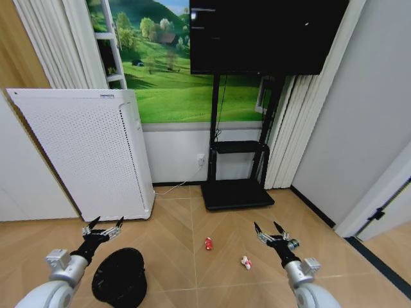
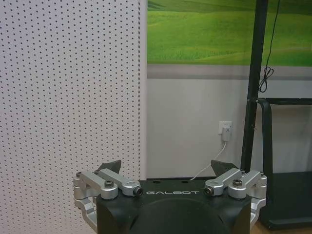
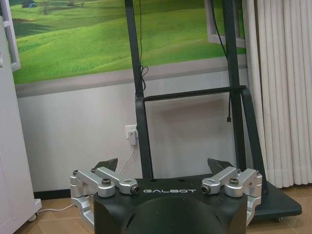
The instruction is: Pick up the trash bin and place the garbage on the floor into it.
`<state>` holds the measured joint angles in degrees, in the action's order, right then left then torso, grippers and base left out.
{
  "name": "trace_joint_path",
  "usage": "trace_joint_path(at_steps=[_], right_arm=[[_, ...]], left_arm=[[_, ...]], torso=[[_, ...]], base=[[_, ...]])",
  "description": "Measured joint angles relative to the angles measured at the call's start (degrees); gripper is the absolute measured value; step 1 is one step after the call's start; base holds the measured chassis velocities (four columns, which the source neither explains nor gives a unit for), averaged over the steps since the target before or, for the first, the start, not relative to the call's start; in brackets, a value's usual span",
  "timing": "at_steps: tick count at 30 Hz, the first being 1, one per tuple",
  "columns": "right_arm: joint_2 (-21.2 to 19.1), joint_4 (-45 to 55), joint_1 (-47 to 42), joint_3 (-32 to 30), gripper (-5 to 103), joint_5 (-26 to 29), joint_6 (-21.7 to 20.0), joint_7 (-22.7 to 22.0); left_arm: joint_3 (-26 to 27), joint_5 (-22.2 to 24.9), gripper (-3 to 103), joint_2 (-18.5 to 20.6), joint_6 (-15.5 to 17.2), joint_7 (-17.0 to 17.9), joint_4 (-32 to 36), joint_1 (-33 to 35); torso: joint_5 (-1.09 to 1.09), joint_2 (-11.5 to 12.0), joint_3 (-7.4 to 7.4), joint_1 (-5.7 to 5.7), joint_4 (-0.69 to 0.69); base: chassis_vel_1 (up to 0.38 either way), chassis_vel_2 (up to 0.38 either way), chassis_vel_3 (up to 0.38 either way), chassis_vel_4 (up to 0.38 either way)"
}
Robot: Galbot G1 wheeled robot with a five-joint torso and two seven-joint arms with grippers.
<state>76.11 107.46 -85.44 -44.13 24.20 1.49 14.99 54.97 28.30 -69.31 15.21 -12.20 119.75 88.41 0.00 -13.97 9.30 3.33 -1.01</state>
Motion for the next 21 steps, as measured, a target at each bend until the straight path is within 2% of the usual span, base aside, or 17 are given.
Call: trace_joint_path(at_steps=[21], right_arm=[[-0.36, 0.19, 0.33, -0.46, 100, 1.06, -1.41, -0.30]], left_arm=[[0.43, -0.14, 100, -0.41, -0.37, -1.06, -0.80, 0.25]], torso=[[0.00, 4.70, -3.55, -1.16, 0.00]], base=[[0.000, 0.000, 0.000, 0.000]])
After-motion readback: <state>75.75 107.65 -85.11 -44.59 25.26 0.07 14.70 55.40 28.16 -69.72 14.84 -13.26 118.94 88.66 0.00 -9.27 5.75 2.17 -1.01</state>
